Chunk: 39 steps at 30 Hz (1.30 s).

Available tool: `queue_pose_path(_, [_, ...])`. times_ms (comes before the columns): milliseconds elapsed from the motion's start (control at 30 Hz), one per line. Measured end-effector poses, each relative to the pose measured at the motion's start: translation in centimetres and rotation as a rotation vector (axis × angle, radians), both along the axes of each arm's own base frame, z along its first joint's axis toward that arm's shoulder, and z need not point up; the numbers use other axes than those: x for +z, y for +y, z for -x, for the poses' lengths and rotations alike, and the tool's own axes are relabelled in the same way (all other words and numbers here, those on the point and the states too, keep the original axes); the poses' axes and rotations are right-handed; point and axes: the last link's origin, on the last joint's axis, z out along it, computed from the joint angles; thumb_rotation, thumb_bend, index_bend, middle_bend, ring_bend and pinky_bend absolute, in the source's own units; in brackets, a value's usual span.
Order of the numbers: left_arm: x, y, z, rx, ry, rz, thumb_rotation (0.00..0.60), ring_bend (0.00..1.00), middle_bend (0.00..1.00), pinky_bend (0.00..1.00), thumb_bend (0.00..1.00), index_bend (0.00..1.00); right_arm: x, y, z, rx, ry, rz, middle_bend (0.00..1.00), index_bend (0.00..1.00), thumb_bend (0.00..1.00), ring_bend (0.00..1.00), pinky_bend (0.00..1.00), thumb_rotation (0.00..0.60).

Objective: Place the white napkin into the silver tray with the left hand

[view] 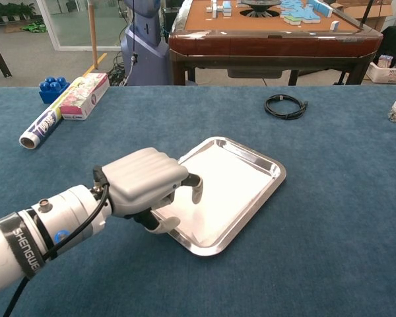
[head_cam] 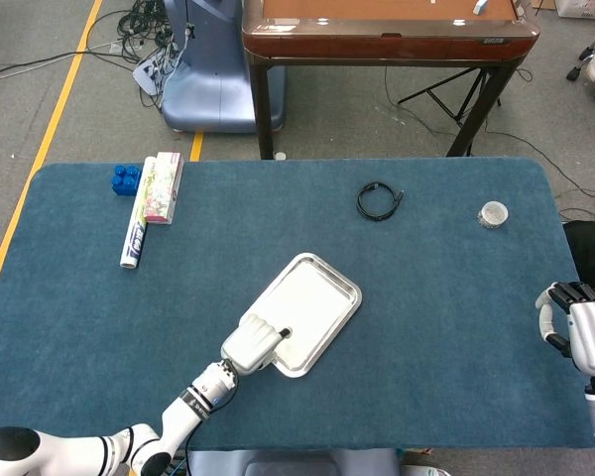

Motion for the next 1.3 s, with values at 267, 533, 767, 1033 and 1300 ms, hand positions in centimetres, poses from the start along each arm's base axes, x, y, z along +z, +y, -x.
queue_pose_path(267, [-0.2,0.2,-0.3,-0.019,0.004,-0.027,0.6,1.0,1.0,1.0,0.31,0.39,0.0,0.0,0.0,0.001,-0.001,0.0,0.49,0.55,0.48,0.37,0.45,0.6])
queue_pose_path(533, [-0.5,0.3,-0.5,-0.039,0.015,-0.058,0.6,1.0,1.0,1.0,0.23,0.33,0.0,0.0,0.0,0.001,-0.003,0.001,0.49,0.55,0.48,0.37,0.45,0.6])
queue_pose_path(767, [-0.4,0.4,-0.8,-0.058,0.014,-0.102,0.6,1.0,1.0,1.0,0.12,0.31,0.1,0.0,0.0,0.001,-0.004,0.002,0.49,0.55,0.48,0.37,0.45,0.6])
queue_pose_path(1033, [-0.3,0.4,-1.1,-0.071,0.005,-0.129,0.6,1.0,1.0,1.0,0.11,0.31,0.1,0.0,0.0,0.001,-0.004,0.001,0.49,0.55,0.48,0.37,0.45,0.6])
queue_pose_path(1300, [0.4,0.4,-0.8,-0.069,0.009,-0.155,0.6,1.0,1.0,1.0,0.11,0.31,0.1,0.0,0.0,-0.001,-0.004,0.002,0.49,0.55,0.48,0.37,0.45,0.6])
